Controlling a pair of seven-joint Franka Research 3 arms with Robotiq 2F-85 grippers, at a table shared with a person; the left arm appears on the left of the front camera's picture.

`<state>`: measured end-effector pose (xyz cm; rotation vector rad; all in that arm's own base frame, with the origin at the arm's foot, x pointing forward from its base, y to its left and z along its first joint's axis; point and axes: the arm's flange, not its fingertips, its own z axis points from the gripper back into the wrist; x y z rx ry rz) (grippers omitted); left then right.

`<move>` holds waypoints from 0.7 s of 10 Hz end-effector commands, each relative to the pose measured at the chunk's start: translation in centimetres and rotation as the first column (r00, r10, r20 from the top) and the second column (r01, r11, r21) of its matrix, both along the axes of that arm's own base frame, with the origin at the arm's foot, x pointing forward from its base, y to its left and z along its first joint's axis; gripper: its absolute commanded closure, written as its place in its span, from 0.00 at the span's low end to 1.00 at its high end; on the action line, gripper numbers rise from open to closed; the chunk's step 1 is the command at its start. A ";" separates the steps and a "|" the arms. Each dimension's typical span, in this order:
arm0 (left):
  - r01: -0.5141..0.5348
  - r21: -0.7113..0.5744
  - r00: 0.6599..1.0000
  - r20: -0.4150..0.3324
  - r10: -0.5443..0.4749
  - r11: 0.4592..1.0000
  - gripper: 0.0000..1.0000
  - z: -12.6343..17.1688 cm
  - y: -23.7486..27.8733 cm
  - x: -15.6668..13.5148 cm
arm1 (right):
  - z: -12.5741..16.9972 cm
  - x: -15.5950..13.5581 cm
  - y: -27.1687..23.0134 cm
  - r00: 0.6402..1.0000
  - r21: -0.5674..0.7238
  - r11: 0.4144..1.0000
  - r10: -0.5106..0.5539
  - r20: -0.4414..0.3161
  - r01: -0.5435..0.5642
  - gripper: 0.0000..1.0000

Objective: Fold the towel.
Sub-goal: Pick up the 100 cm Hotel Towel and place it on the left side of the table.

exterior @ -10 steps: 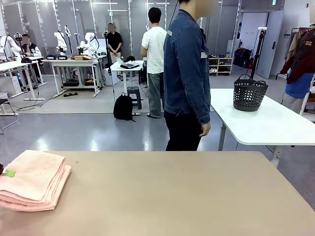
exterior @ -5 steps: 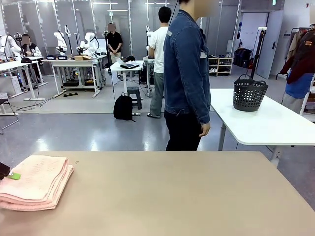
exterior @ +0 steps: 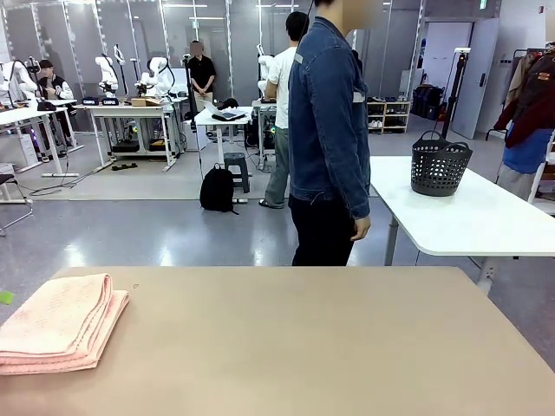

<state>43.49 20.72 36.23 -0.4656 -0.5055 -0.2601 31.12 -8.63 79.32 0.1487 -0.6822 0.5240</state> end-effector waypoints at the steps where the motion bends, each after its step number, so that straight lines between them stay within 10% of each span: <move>1: -0.018 0.042 1.000 -0.002 0.018 0.999 0.00 1.1 -1.7 -2.5 | 0.1 -0.1 0.0 1.000 -0.006 1.000 0.008 -0.003 -0.008 0.00; 7: -0.001 0.017 1.000 0.007 0.000 1.000 0.00 0.6 -0.4 -1.1 | 0.1 -0.1 0.0 1.000 -0.006 1.000 0.008 -0.003 -0.008 0.00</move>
